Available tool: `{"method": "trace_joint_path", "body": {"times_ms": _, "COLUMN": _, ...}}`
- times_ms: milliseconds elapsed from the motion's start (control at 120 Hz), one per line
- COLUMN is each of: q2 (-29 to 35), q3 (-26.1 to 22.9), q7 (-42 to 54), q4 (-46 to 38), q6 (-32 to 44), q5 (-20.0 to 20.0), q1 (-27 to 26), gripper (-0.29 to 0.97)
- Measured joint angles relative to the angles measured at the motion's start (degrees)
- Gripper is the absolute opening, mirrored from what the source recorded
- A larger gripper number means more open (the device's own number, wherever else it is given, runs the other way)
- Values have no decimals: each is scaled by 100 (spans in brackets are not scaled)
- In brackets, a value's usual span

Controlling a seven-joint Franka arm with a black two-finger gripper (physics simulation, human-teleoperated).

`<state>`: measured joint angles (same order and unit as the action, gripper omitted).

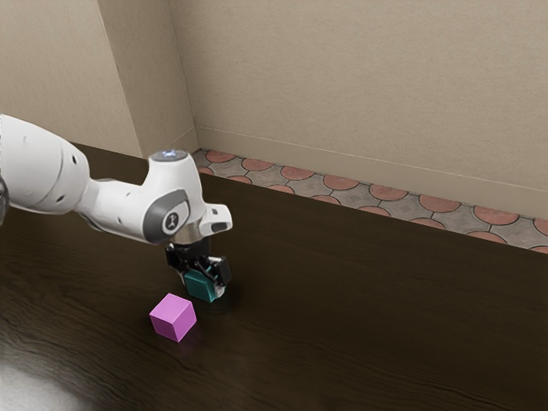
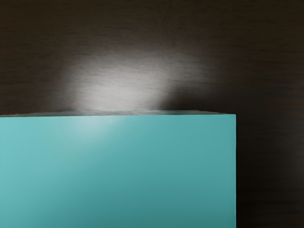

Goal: Pick up the blue block with one arm, and put the blue block on the pink block with one arm

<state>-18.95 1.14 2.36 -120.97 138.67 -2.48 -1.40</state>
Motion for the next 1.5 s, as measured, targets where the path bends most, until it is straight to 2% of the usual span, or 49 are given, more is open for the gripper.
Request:
{"method": "trace_joint_path", "body": {"times_ms": 333, "q2": -192, "q3": 0, "q7": 236, "q4": 267, "q6": 37, "q5": 49, "q1": 7, "gripper": 68}}
{"method": "trace_joint_path", "body": {"times_ms": 467, "q2": -192, "q3": 6, "q7": 235, "q4": 252, "q6": 39, "q5": 82, "q1": 9, "gripper": 44}}
{"method": "trace_joint_path", "body": {"times_ms": 567, "q2": -163, "q3": 9, "q7": 178, "q4": 248, "q6": 44, "q5": 144, "q1": 8, "gripper": 35}}
{"method": "trace_joint_path", "body": {"times_ms": 617, "q2": 3, "q3": 10, "q7": 135, "q4": 203, "q6": 44, "q5": 199, "q1": 8, "gripper": 32}}
{"method": "trace_joint_path", "body": {"times_ms": 792, "q2": 1782, "q3": 11, "q7": -339, "q4": -1127, "q6": 19, "q5": 344, "q1": 41, "gripper": 30}}
{"method": "trace_joint_path", "body": {"times_ms": 958, "q2": 2536, "q3": -72, "q7": -862, "q4": -1877, "q6": -68, "q5": 398, "q1": 101, "gripper": 29}}
{"method": "trace_joint_path", "body": {"times_ms": 1283, "q2": 2792, "q3": -116, "q7": -1645, "q4": -2374, "q6": -132, "q5": 427, "q1": 71, "gripper": 28}}
{"method": "trace_joint_path", "body": {"times_ms": 1500, "q2": 2721, "q3": -150, "q7": -1818, "q4": -2355, "q6": -140, "q5": 916, "q1": 72, "gripper": 29}}
